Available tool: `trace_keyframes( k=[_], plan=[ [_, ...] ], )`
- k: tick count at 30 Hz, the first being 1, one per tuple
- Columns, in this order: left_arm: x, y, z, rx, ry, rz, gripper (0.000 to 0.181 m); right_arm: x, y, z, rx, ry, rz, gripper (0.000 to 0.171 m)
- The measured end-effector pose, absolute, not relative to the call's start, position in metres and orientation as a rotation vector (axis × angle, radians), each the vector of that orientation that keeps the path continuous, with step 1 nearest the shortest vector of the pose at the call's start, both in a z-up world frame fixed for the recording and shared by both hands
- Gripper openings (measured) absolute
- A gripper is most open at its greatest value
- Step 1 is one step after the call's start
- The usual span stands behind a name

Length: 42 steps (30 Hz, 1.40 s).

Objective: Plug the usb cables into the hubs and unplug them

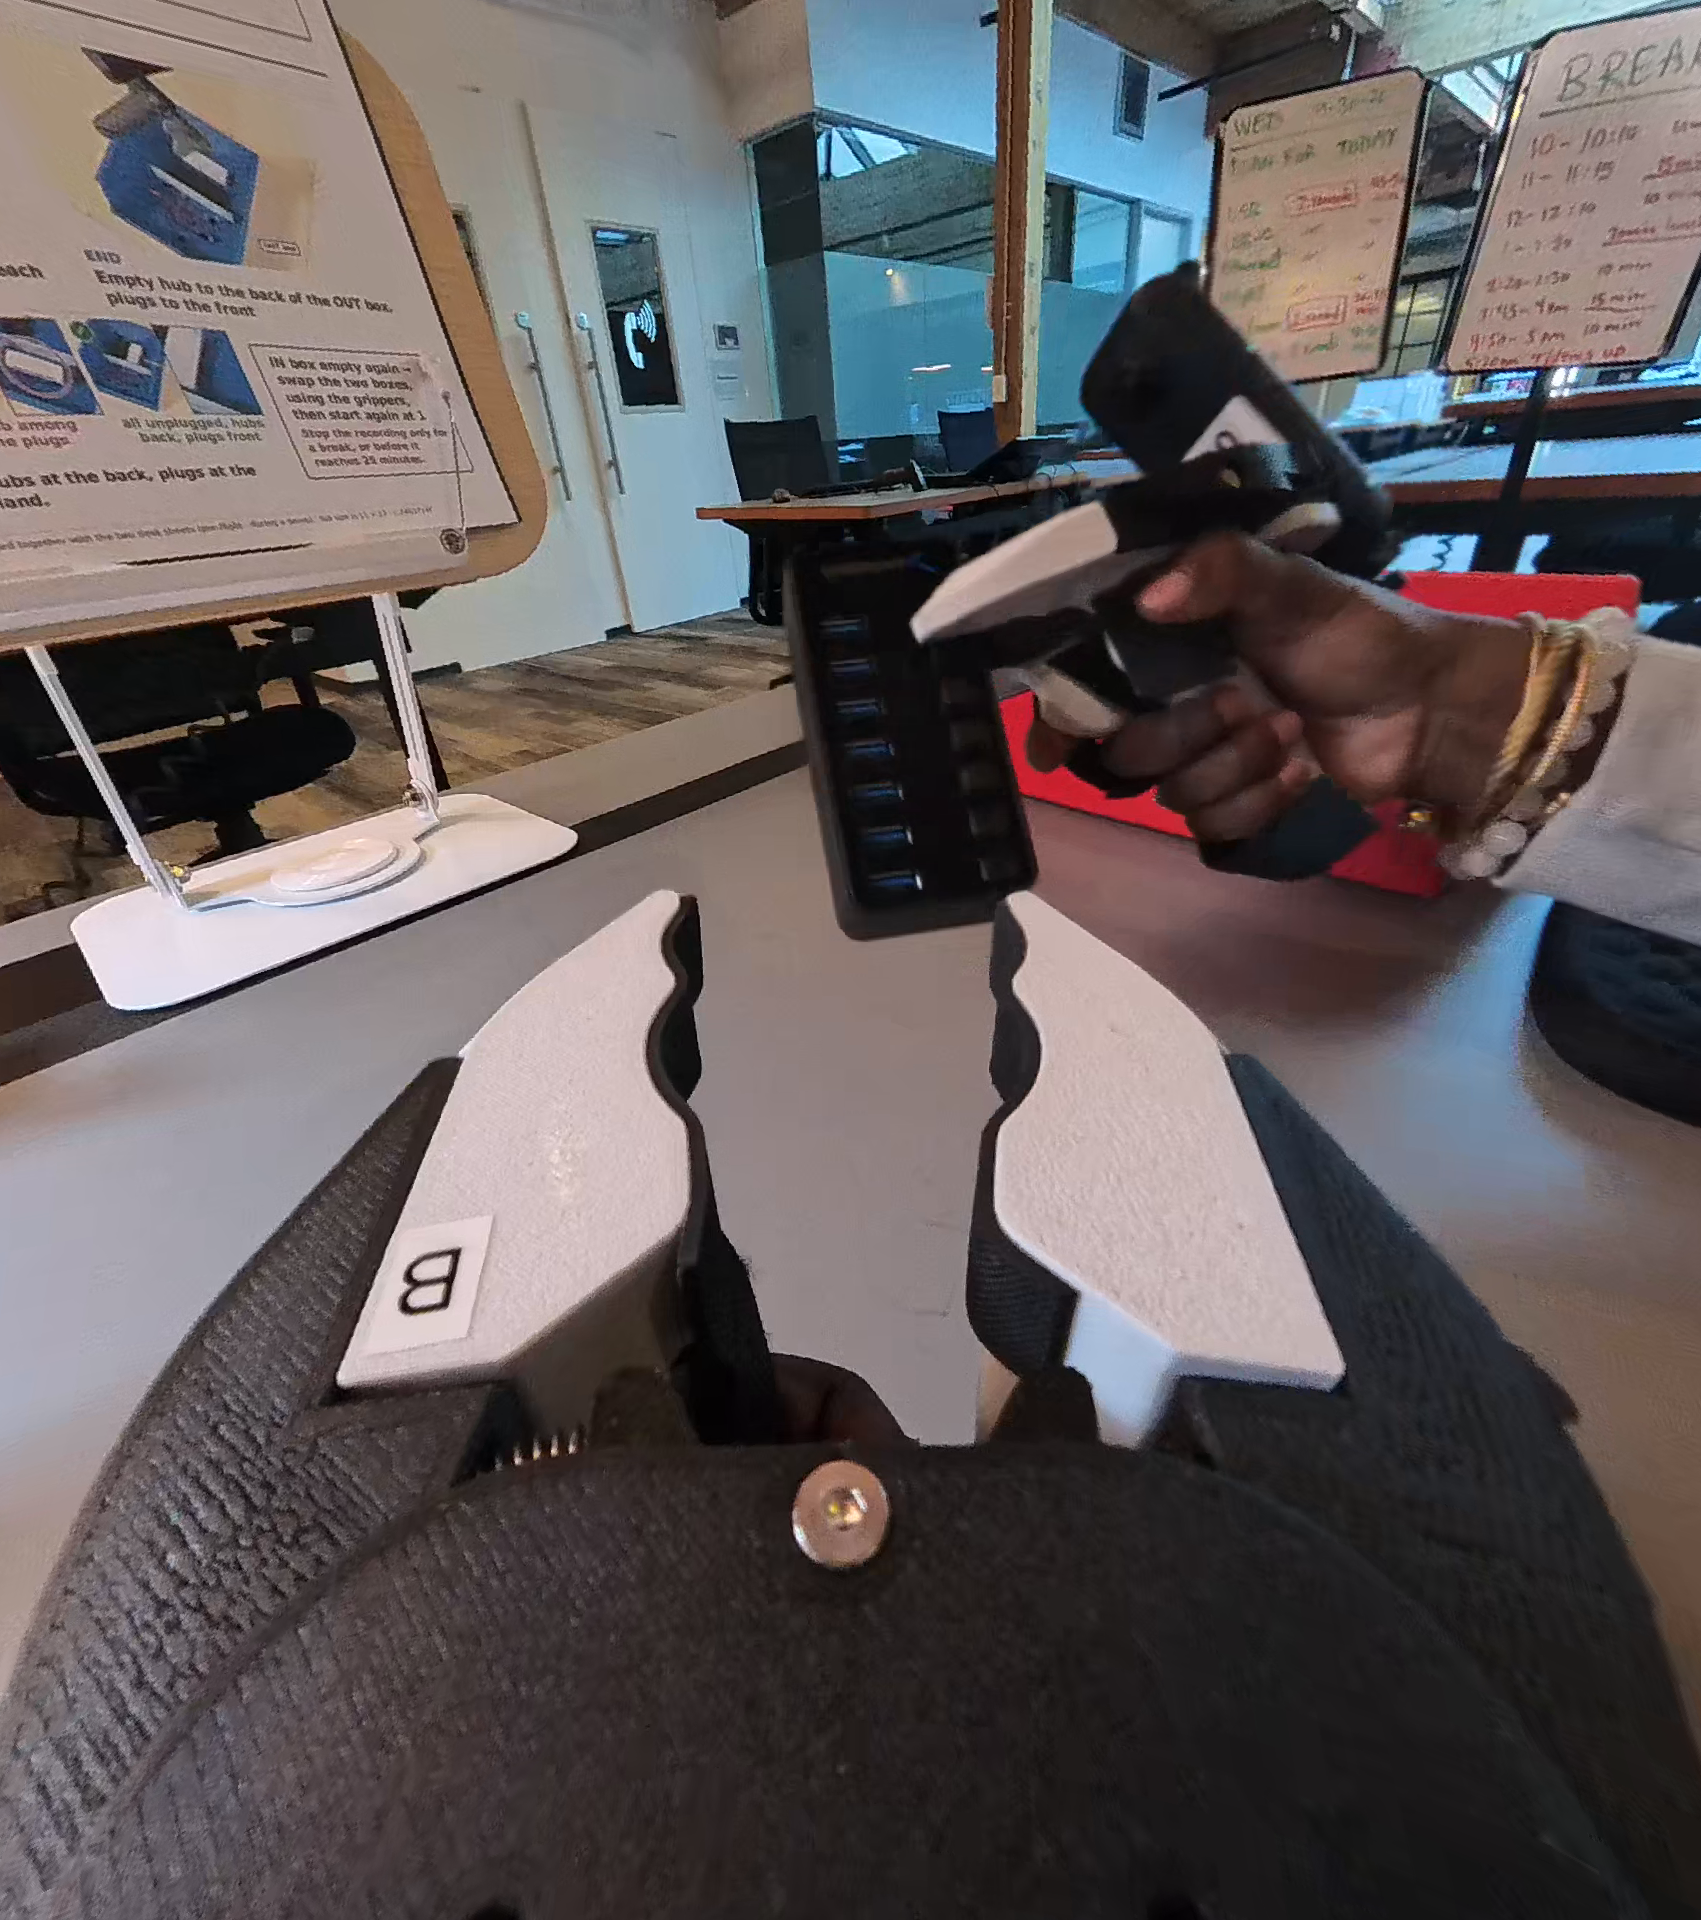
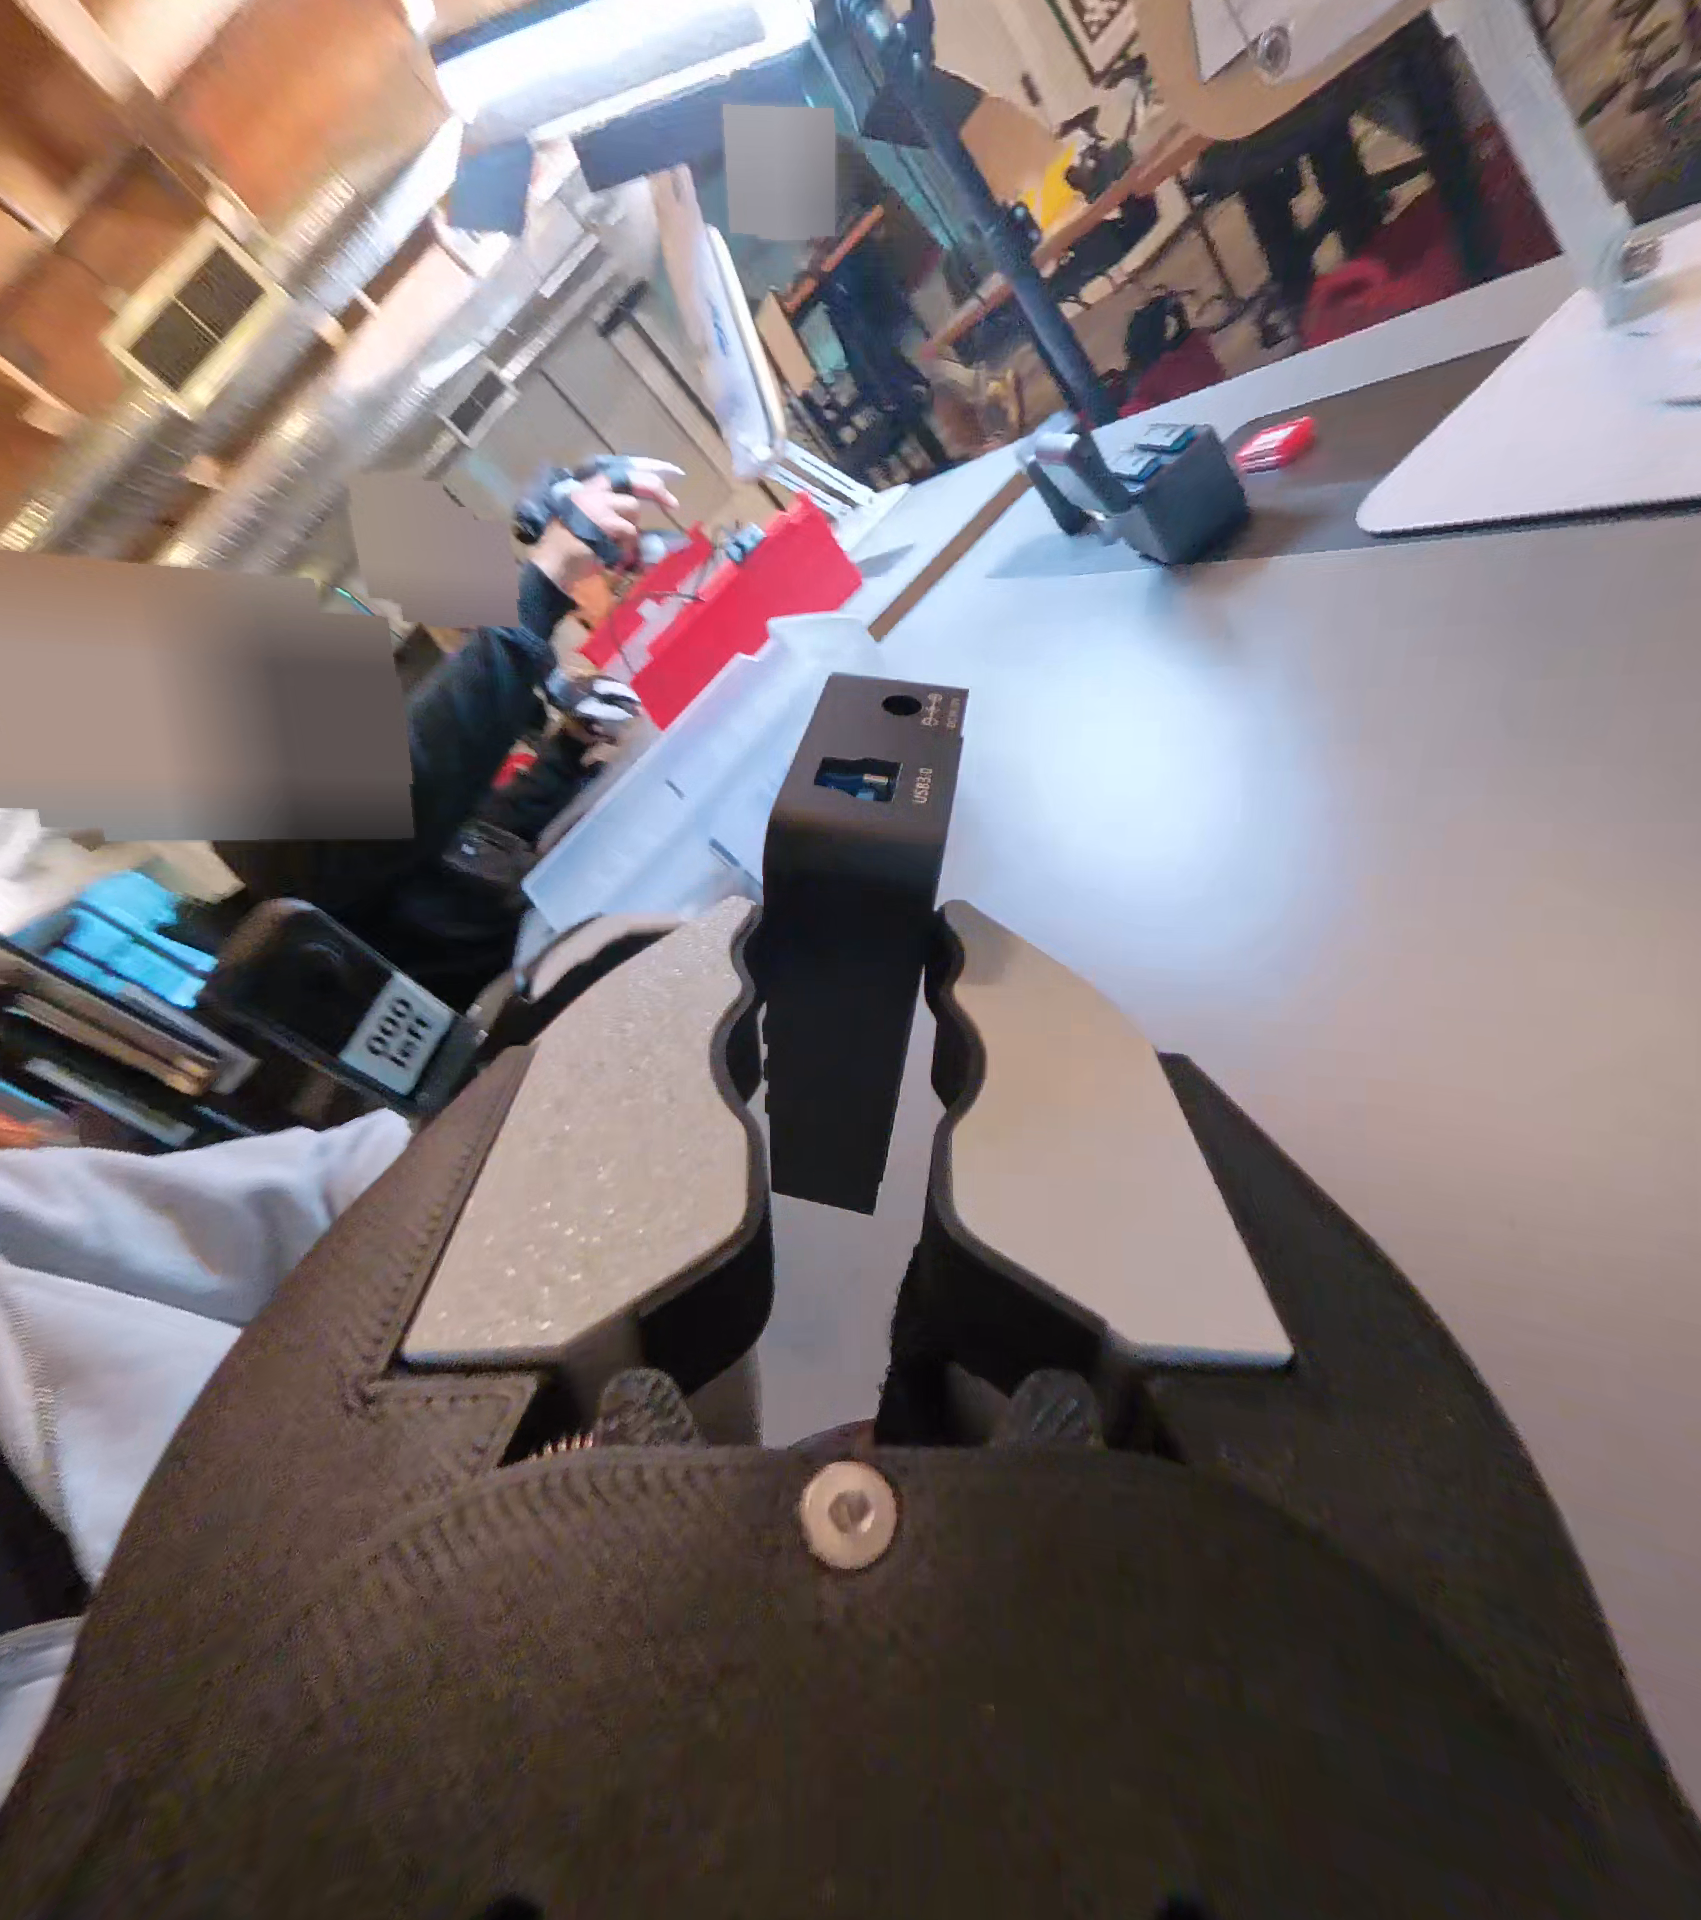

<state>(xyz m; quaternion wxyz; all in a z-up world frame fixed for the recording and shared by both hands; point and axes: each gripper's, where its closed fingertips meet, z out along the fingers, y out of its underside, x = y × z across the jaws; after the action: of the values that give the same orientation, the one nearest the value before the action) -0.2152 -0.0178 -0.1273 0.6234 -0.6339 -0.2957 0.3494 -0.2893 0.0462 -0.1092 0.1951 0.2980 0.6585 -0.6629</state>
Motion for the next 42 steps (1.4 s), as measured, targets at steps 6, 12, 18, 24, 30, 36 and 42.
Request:
trace_keyframes(
  k=[6,12,18,24,30,36,42],
  plan=[
    [-0.217,-0.018,-0.130,-1.457,-0.693,0.787,0.054,-0.289,0.043,-0.118,0.796,1.805,-1.819,0.029],
    [-0.217,-0.017,-0.132,-1.470,-0.684,0.800,0.053,-0.289,0.052,-0.126,0.376,2.352,-2.137,0.028],
    [-0.216,-0.015,-0.132,-1.485,-0.662,0.816,0.053,-0.303,0.057,-0.149,0.249,2.662,-2.192,0.028],
    [-0.215,-0.013,-0.133,-1.505,-0.643,0.831,0.053,-0.316,0.059,-0.167,0.374,2.699,-2.130,0.028],
    [-0.215,-0.013,-0.134,-1.512,-0.641,0.832,0.053,-0.318,0.064,-0.166,0.442,2.614,-2.120,0.034],
    [-0.213,-0.010,-0.133,-1.512,-0.625,0.819,0.053,-0.322,0.074,-0.130,0.544,2.491,-2.408,0.097],
    [-0.206,-0.002,-0.129,-1.527,-0.579,0.786,0.057,-0.320,0.086,-0.086,0.574,2.312,-2.863,0.129]
  ],
)
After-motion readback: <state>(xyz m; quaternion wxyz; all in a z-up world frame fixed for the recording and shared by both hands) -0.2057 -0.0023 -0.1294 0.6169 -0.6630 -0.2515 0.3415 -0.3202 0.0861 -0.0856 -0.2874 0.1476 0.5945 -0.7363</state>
